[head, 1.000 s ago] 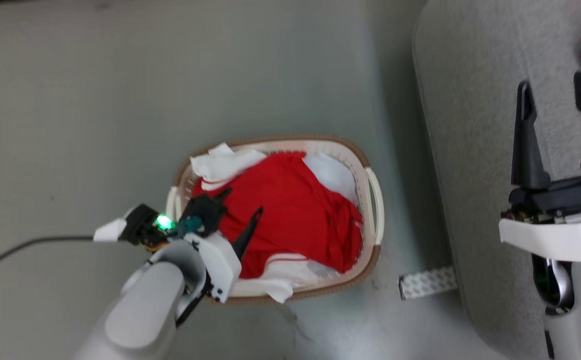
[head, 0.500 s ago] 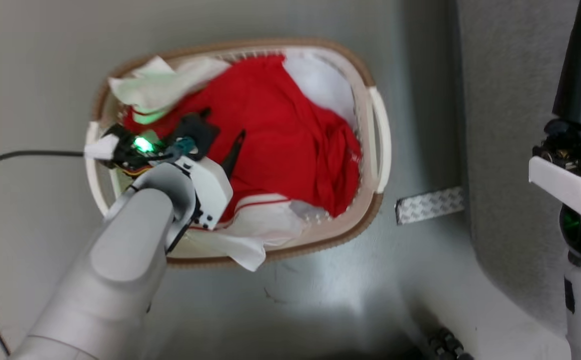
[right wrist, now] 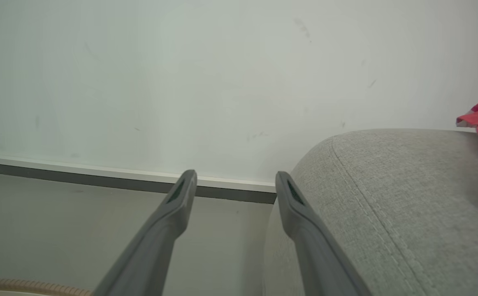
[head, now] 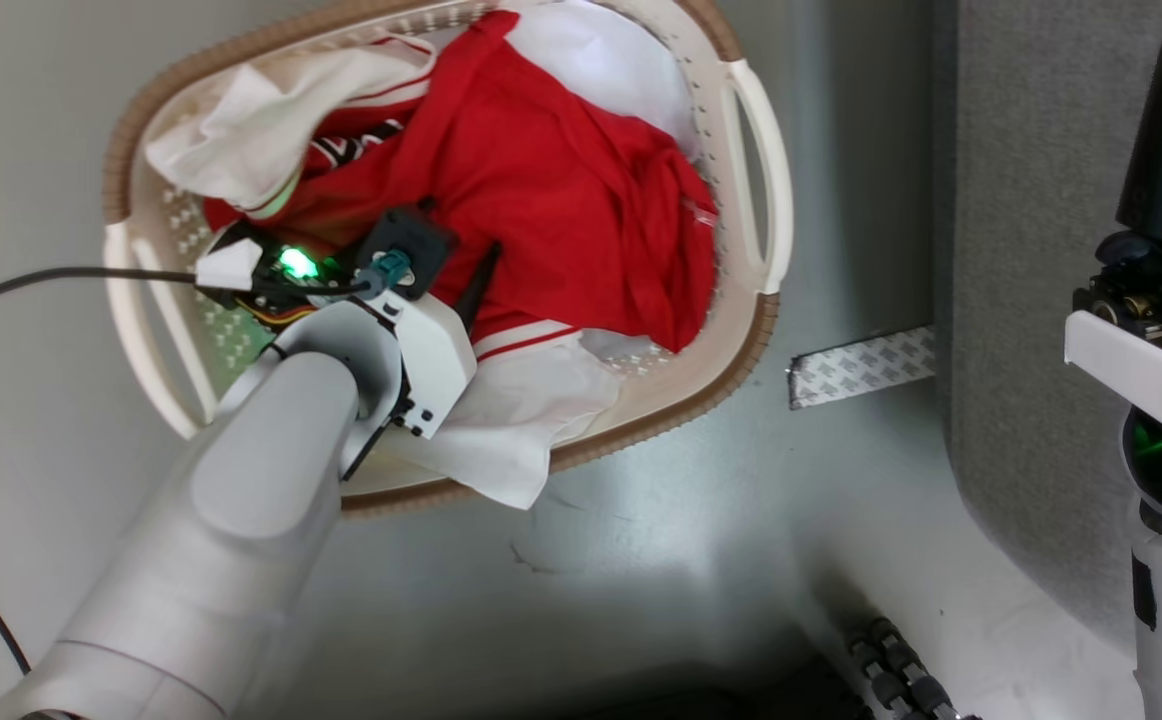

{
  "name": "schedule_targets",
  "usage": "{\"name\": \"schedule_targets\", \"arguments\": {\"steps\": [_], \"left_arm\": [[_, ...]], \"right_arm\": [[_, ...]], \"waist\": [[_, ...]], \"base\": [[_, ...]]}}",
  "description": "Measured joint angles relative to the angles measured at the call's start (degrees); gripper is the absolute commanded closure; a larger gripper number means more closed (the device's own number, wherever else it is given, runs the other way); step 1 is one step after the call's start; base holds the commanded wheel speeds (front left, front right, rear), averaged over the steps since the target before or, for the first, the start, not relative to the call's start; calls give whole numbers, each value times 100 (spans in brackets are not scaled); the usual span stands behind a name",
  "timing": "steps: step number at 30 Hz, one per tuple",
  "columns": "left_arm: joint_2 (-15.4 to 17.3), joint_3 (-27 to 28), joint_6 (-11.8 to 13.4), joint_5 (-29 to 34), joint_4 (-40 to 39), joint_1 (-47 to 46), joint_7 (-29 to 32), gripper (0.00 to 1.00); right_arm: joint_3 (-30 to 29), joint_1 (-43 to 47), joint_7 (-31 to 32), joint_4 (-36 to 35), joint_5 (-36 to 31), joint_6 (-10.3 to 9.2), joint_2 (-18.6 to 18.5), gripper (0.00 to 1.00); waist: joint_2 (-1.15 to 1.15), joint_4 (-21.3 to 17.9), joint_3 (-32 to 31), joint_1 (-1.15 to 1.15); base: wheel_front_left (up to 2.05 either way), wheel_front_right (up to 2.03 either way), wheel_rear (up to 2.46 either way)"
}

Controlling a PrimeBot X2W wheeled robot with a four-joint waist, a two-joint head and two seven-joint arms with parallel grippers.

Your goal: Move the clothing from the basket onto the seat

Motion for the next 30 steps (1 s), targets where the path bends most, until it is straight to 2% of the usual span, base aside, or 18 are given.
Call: {"name": "schedule_targets", "arguments": {"steps": [6,7,8,9,20,30], "left_arm": [[35,-126,18,37,56,-136,197,0],[33,-162,18,62,68,-155,218,13],[29,-182,18,63,83,-167,238,51],[30,-229,18,64,102,-185,286,100],[42,-567,-10,-178,190,-135,221,100],[-153,-543,-10,-801,-22,241,-314,100]], "right_arm": [[-36,98,0,-87,105,0,-1,0],[-43,127,0,-91,114,0,-1,0],[-48,142,0,-96,114,0,-2,0],[-49,148,0,-99,114,0,-1,0],[-81,188,0,36,130,0,-1,0],[-145,581,0,415,-116,0,2,0]], "waist": [[0,-161,95,0],[0,-171,103,-1],[0,-175,106,-1],[0,-178,105,-1],[0,-114,-99,0],[0,228,-1023,0]], "base": [[0,0,0],[0,0,0],[0,0,0],[0,0,0],[0,0,0],[0,0,0]]}}
